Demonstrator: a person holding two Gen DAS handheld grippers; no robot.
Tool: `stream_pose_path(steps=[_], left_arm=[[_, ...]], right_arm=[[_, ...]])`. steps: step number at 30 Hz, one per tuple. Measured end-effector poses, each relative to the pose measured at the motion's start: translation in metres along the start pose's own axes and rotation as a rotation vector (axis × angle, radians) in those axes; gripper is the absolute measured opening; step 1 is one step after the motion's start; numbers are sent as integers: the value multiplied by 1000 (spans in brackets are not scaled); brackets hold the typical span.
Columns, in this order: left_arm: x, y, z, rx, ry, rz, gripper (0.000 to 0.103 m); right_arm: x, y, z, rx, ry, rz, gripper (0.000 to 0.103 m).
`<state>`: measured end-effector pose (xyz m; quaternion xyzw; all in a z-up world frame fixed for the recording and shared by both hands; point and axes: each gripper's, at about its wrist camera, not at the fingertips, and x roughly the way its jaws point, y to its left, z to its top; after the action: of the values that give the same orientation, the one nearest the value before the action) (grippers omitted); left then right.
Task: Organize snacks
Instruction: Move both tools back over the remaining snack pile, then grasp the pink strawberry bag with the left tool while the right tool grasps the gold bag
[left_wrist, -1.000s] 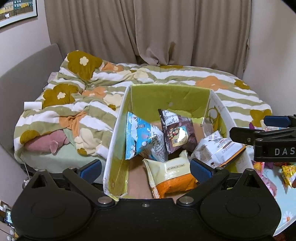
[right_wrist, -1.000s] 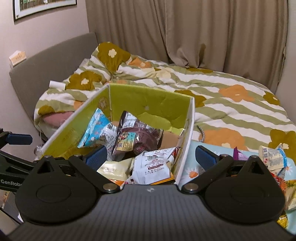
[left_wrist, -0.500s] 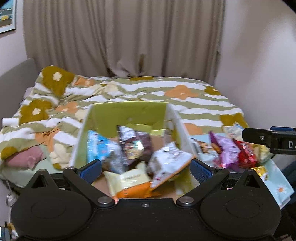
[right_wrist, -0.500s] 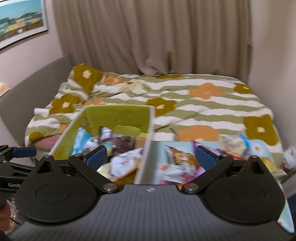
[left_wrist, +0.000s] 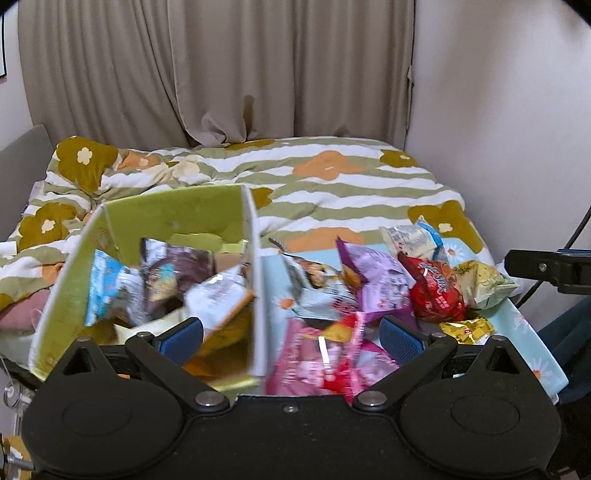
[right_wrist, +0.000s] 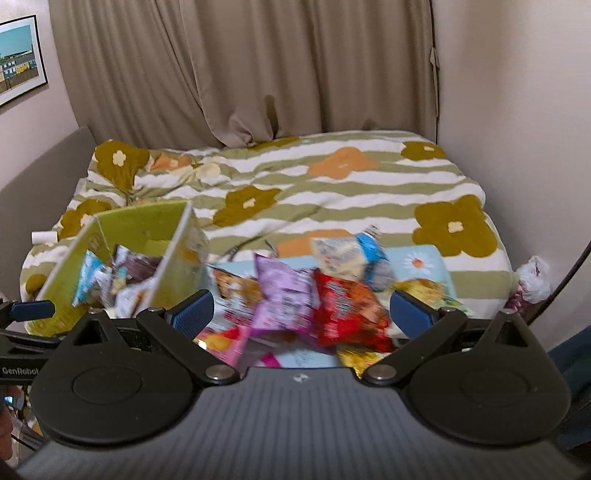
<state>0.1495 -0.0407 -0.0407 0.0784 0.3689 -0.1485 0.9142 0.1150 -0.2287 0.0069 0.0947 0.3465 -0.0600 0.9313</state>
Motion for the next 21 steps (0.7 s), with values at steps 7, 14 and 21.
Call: stream_pose_path(steps=[7, 14, 21], left_arm=[[31, -53, -9, -12, 35, 108, 102], [73, -84, -17, 11, 72, 225, 97], [120, -91, -23, 35, 120, 323, 95]], right_arm=[[25, -61, -8, -22, 70, 42, 103], [62, -94, -28, -45, 162, 77, 103], [95, -106, -48, -35, 228, 130, 103]])
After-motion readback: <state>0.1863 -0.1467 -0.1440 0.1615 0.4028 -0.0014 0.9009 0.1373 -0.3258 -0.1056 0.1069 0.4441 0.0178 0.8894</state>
